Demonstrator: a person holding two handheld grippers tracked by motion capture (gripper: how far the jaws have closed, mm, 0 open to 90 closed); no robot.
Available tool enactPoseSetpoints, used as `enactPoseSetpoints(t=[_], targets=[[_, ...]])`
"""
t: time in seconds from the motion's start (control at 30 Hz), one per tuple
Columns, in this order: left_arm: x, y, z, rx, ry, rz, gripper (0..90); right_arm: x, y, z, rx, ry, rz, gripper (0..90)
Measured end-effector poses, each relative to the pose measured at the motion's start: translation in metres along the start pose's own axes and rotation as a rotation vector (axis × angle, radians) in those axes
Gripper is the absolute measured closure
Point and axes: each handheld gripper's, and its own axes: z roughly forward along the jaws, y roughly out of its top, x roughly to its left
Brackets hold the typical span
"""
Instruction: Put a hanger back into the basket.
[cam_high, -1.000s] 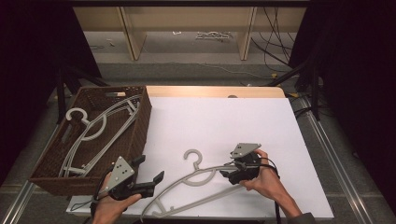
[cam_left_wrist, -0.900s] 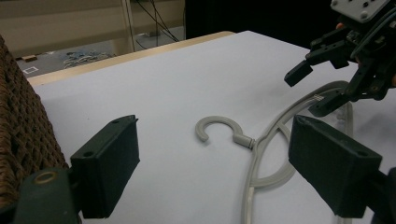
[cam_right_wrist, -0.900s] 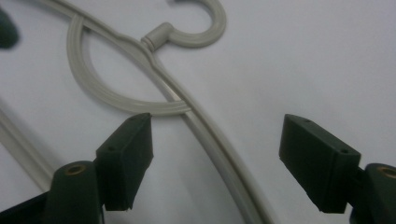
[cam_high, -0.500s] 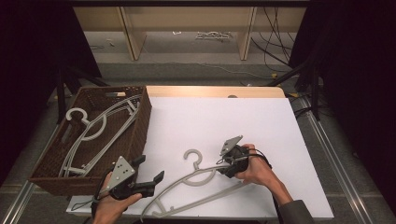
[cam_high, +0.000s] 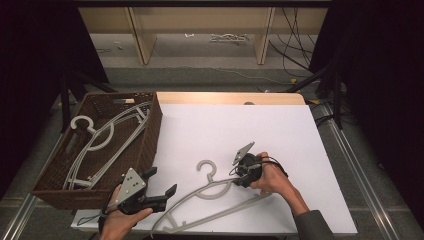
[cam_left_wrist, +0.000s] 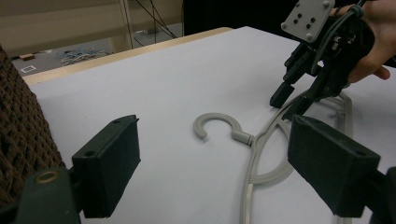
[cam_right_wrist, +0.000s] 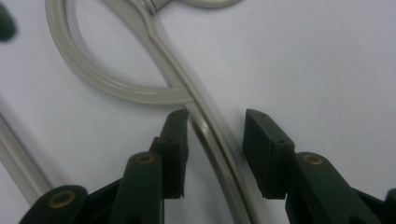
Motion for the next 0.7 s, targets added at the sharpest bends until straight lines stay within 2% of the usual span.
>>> enactPoseSetpoints(t=[0.1, 0.2, 0.37, 0.57, 0.7], targets=[[0.000, -0.001, 0.001, 0.014, 0.008, -0.003, 16.7, 0.003, 0.003, 0.001, 0.021, -0.017, -0.011, 62.4], [0.001, -0.001, 0.001, 0.019, 0.010, -0.002, 16.7, 0.002, 0.005, 0.000, 0.032, -0.008, -0.025, 63.2], [0.000, -0.002, 0.003, 0.032, 0.010, 0.007, 16.7, 0.001, 0.004, 0.001, 0.031, 0.000, 0.000, 63.3], [0.000, -0.002, 0.005, 0.029, 0.005, 0.007, 16.9, 0.002, 0.011, 0.001, 0.081, -0.008, -0.034, 63.7], [-0.001, -0.002, 0.005, 0.040, 0.009, 0.012, 16.9, 0.002, 0.011, 0.002, 0.082, -0.001, -0.036, 64.0]])
